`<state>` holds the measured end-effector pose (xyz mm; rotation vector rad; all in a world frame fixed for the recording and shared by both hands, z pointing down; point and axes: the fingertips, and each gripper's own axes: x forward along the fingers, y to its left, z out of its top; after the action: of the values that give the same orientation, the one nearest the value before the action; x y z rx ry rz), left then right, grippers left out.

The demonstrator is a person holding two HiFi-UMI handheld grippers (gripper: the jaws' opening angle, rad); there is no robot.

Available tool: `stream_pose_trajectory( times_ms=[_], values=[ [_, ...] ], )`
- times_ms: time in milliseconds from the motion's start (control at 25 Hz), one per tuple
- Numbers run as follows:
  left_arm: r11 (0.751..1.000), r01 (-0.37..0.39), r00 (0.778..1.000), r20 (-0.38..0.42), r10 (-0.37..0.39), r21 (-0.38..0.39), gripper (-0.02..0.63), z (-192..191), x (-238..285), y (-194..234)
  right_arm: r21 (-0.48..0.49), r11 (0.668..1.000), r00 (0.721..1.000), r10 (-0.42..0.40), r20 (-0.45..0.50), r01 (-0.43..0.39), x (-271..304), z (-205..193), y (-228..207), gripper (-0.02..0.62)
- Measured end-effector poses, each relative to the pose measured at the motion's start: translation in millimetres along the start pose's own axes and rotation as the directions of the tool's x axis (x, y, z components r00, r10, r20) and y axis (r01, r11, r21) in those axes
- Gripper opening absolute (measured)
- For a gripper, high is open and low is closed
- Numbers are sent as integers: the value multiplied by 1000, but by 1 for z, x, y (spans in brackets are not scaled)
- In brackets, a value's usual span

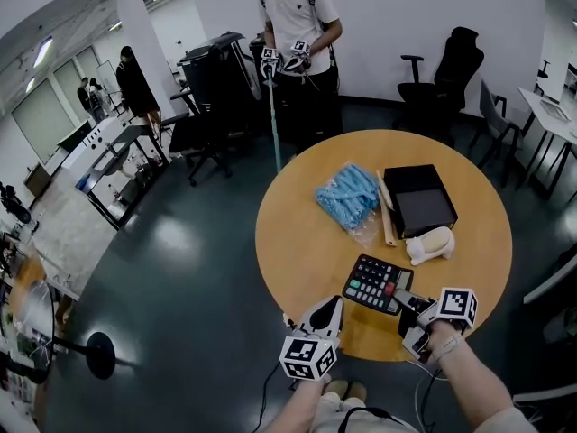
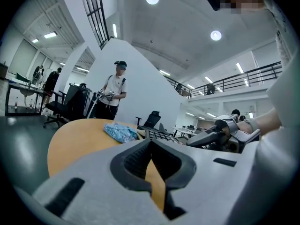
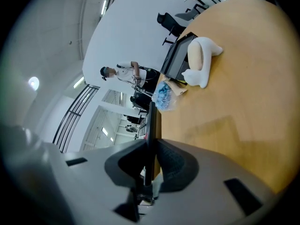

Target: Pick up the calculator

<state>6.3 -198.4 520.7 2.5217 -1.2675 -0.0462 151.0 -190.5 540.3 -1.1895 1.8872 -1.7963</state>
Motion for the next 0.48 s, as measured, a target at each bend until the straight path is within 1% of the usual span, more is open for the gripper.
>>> stream_pose_trajectory(
  times_ms=[200, 320, 400, 480],
  values=[
    [1000, 17, 1000, -8, -17, -3, 8, 5, 3, 9, 18, 1000, 999, -6, 39, 5, 0, 2, 2, 57],
    [1000, 9, 1000, 4, -9, -30, 8, 8, 3, 18, 47, 999, 997, -10, 72, 7, -2, -1, 9, 57],
    [999, 17, 1000, 12, -17, -40, 8, 10, 2, 19, 76, 997, 995, 19, 99, -26, -6, -2, 22, 57],
    [999, 23, 1000, 16, -23, -44, 8, 10, 0, 20, 84, 995, 991, 51, 123, -62, -10, -4, 37, 57]
  ],
)
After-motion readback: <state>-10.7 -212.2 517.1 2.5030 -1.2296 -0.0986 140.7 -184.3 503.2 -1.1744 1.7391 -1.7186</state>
